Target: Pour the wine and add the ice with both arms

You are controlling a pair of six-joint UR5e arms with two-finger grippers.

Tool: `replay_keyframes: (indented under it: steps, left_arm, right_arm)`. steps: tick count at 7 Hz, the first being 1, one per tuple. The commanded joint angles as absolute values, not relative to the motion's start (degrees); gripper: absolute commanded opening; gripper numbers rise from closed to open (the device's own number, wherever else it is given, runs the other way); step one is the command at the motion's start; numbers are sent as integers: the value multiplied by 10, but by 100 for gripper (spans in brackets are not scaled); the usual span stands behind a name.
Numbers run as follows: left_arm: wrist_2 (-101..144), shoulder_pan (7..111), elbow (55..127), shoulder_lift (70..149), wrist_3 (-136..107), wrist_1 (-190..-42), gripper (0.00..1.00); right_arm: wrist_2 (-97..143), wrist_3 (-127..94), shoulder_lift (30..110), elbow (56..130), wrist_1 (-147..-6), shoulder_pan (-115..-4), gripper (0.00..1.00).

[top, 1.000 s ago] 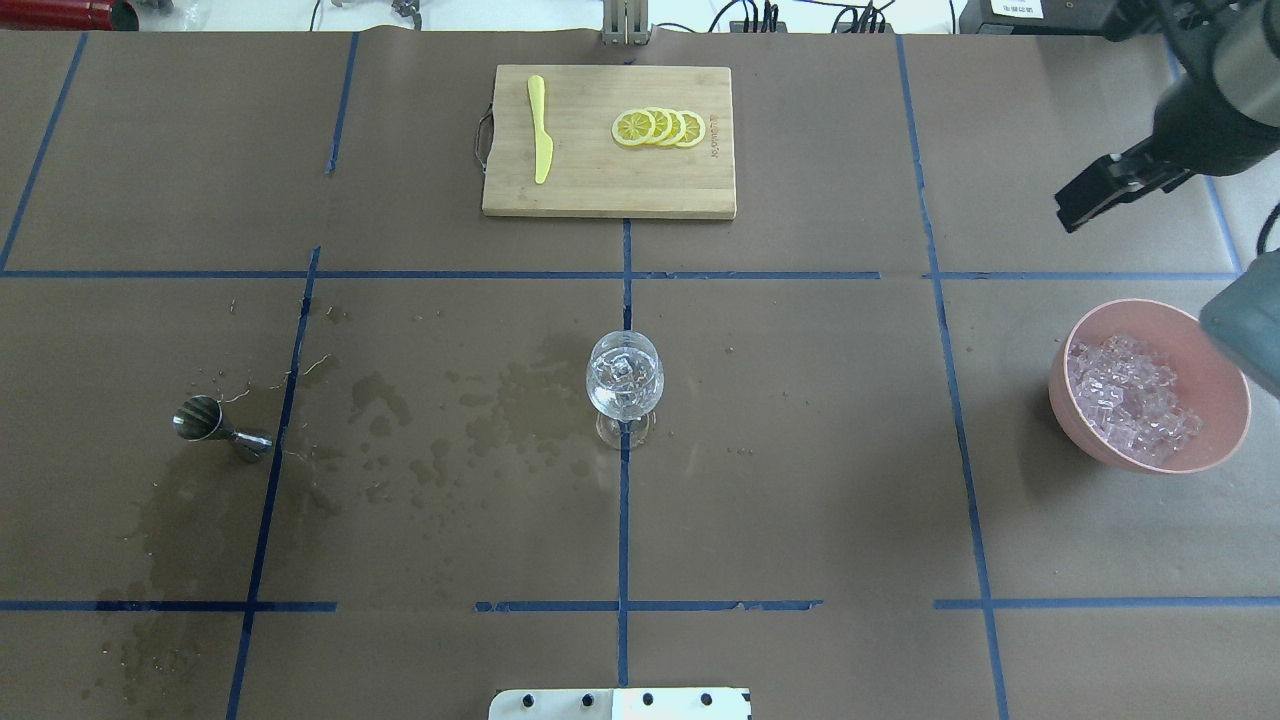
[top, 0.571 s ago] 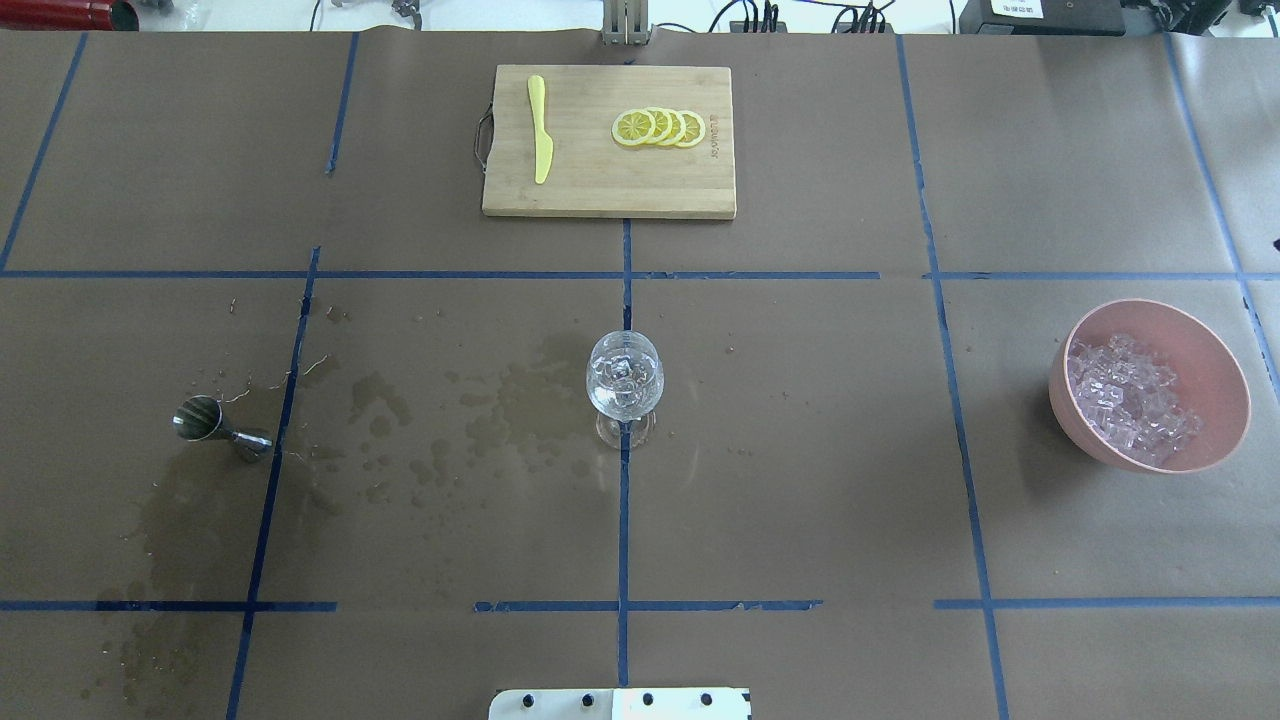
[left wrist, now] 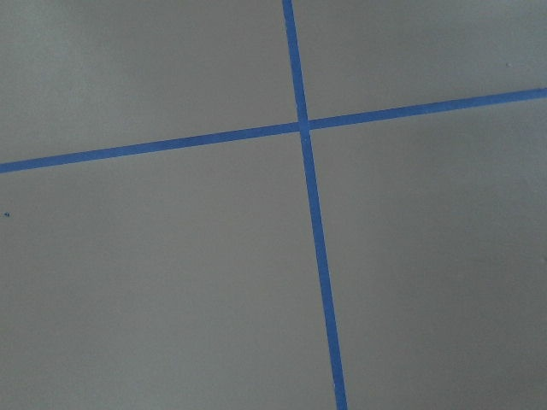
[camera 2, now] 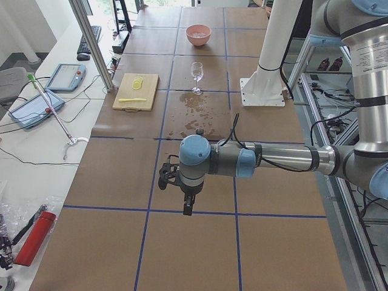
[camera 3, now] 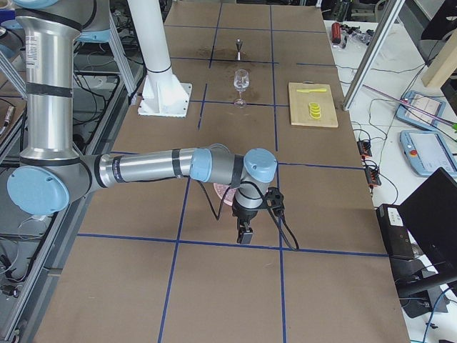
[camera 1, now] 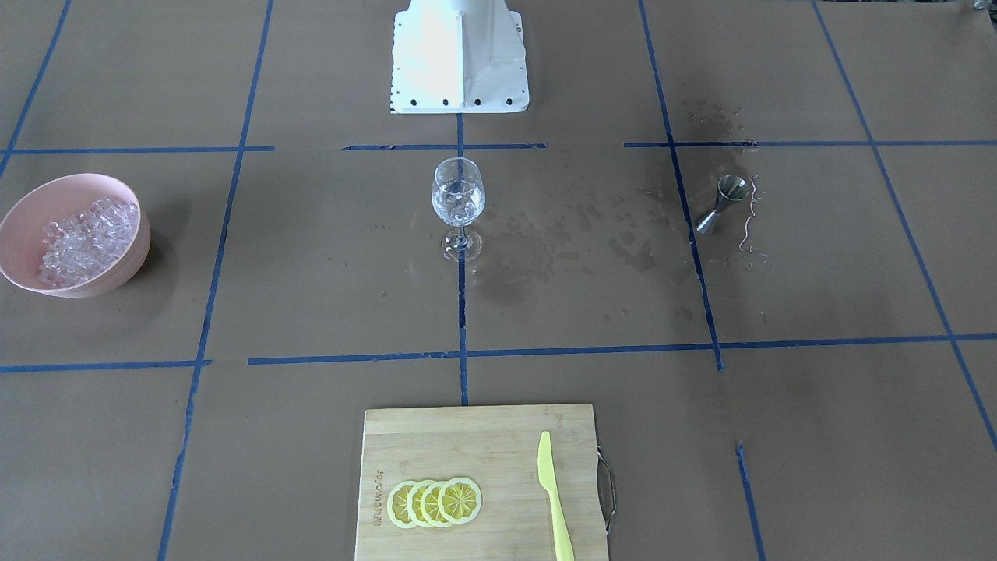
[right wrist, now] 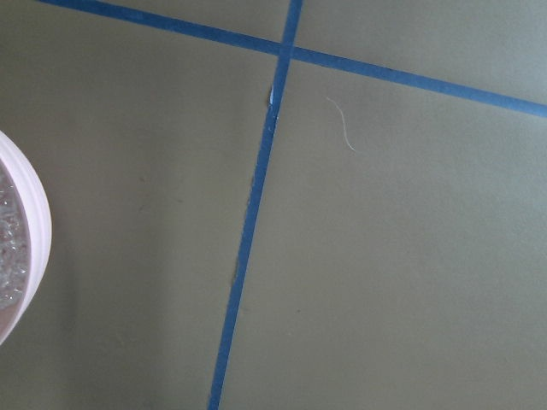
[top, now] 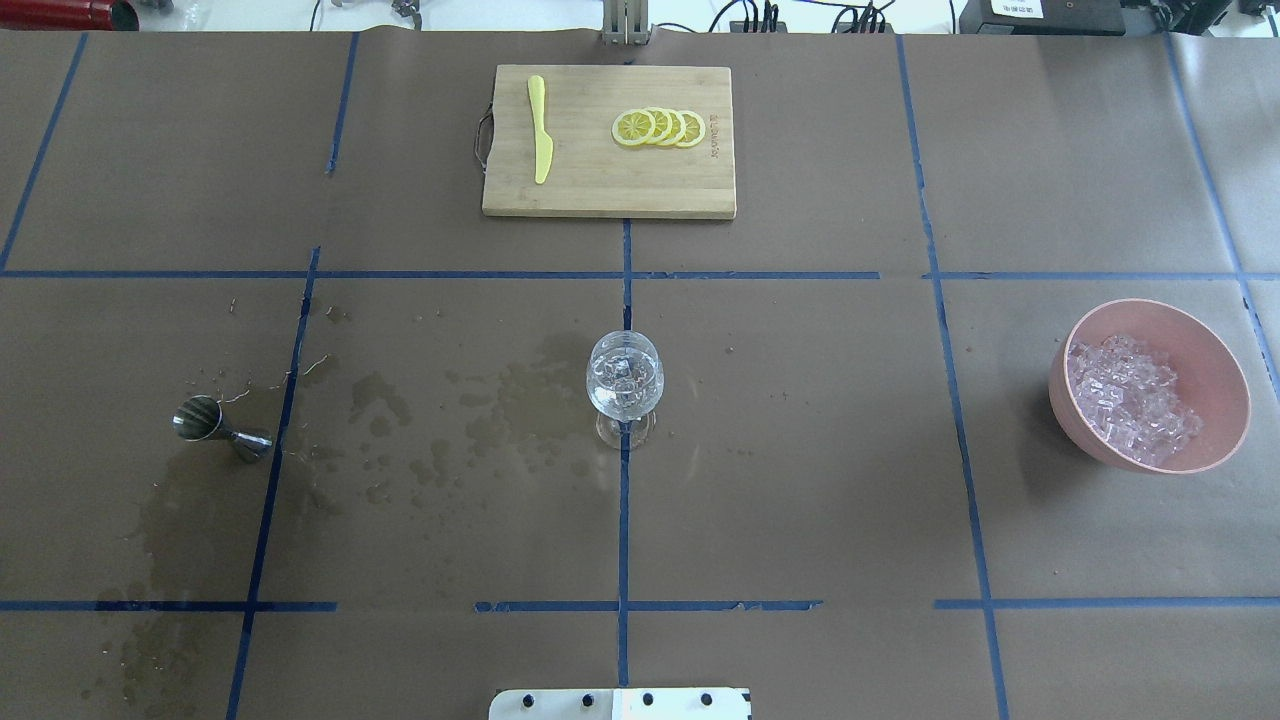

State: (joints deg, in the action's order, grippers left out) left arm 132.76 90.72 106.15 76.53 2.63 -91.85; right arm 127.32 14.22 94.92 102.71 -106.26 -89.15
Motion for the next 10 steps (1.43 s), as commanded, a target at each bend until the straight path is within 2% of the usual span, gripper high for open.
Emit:
replay_keyframes:
  steps: [1,6,10]
  left_arm:
    - [1328,907,1062,765,26,-911,100]
    - [1341,905,1062,765,26,-911,100]
    - [1341,905,1062,765,26,-912,100]
  right_arm:
    - [1275,140,962,1027,-1063,-915,100]
    - [1275,135,954,1033,-1062,-915,100]
    - [1276,76,955,1027,-1001,-911,100]
